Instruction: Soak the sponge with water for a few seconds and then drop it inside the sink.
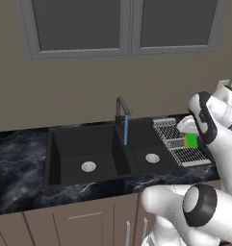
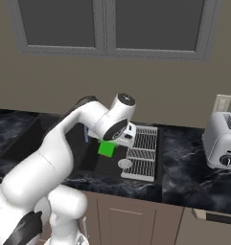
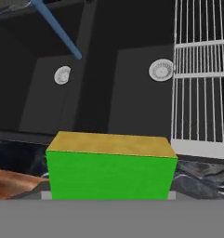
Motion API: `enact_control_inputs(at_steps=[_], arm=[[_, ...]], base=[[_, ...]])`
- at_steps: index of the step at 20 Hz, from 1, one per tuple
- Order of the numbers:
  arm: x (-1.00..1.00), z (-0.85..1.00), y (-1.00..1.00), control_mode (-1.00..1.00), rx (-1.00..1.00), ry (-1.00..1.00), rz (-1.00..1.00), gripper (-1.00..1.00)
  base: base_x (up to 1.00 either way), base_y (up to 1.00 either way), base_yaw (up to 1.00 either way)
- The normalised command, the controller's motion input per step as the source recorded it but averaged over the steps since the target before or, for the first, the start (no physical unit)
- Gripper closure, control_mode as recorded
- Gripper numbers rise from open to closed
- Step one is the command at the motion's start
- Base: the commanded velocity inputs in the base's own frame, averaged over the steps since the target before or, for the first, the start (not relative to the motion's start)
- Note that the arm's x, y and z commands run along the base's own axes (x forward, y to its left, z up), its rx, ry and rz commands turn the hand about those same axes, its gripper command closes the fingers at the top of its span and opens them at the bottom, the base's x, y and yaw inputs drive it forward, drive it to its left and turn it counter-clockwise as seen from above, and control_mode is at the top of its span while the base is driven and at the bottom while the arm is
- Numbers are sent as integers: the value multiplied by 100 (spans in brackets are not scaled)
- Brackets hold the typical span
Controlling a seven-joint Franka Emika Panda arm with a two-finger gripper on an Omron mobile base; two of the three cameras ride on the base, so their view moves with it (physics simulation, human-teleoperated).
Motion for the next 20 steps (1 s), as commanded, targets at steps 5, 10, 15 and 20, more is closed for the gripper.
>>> enact_control_inputs(at_steps=[5, 10, 15, 20], arm=[[2, 0, 42, -100, -6, 0, -26, 100], [0, 0, 52, -100, -9, 1, -31, 100], [0, 0, 44, -100, -11, 1, -29, 100], [0, 0, 30, -100, -7, 1, -28, 100]], base=[[0, 0, 0], [0, 0, 0], [0, 0, 0], [0, 0, 0]])
